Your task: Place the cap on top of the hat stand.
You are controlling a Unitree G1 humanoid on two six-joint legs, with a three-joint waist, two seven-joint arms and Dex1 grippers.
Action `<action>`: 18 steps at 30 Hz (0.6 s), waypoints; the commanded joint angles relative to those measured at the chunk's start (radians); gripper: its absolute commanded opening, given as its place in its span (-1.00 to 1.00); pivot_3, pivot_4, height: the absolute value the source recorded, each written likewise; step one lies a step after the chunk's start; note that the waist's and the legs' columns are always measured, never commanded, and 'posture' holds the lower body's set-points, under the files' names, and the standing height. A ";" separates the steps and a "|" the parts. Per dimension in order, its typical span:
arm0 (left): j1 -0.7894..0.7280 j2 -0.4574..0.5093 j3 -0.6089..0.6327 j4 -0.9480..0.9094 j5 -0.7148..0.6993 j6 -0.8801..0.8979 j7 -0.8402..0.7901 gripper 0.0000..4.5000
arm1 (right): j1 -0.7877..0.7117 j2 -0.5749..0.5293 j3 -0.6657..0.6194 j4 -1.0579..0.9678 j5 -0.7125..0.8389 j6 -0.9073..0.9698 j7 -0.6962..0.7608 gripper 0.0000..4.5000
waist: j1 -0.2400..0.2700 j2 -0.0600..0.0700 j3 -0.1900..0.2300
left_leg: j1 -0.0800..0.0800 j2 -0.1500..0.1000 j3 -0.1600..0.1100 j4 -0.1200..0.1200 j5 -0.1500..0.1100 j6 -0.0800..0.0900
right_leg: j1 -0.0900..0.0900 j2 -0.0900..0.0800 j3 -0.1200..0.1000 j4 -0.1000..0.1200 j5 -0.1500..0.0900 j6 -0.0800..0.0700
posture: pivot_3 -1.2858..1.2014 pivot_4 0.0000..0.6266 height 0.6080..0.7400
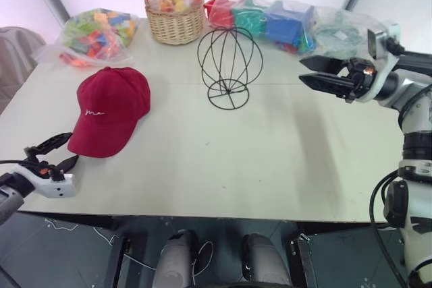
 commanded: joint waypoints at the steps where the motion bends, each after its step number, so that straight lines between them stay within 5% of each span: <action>1: -0.084 -0.052 -0.115 0.015 0.056 0.003 0.044 1.00 | -0.019 -0.009 -0.012 -0.026 0.023 -0.010 -0.007 1.00 | 0.010 0.003 -0.002 | 0.000 0.000 0.000 0.000 0.000 0.000 | 0.001 0.000 0.000 0.000 0.000 0.000 | 0.03 -0.52 1.00; 18: -0.229 -0.087 -0.281 -0.073 0.094 -0.019 0.137 1.00 | -0.023 -0.013 0.002 -0.019 0.029 -0.032 -0.010 1.00 | 0.023 0.003 -0.002 | 0.000 -0.001 0.001 0.002 -0.001 0.002 | 0.001 0.000 0.000 -0.001 0.000 0.000 | 0.03 -0.52 1.00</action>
